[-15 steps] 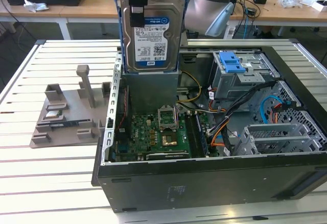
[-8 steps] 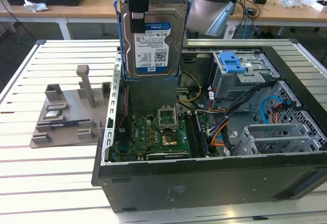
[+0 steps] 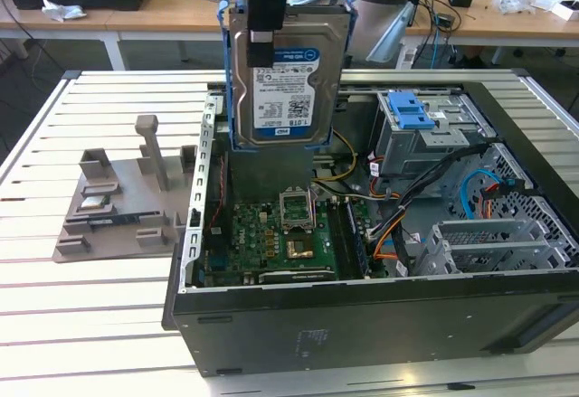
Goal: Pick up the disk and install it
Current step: 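Pick up the disk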
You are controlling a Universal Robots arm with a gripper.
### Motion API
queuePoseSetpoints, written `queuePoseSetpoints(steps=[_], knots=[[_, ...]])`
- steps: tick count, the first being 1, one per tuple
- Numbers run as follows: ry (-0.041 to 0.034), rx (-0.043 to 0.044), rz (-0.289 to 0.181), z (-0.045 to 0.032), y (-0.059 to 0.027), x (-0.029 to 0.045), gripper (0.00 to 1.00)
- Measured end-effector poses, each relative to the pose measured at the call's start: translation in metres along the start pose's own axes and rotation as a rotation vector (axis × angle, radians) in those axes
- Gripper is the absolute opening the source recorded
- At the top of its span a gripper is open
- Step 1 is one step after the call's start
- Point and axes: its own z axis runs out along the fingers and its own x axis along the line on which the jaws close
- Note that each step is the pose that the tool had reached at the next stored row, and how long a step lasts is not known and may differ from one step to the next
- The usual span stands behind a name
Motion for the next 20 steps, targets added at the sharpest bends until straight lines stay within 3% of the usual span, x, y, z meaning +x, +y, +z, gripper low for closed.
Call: queuePoseSetpoints(steps=[4, 10, 16, 20], knots=[[-0.0001, -0.0014, 0.0, -0.0002, -0.0208, 0.0026, 0.37], [-0.0002, -0.0023, 0.0, -0.0002, -0.0363, 0.0071, 0.37], [-0.0002, -0.0027, 0.0, 0.0, -0.0421, 0.0159, 0.37], [-0.0003, -0.0027, 0.0, 0.0003, -0.0433, 0.0283, 0.37]])
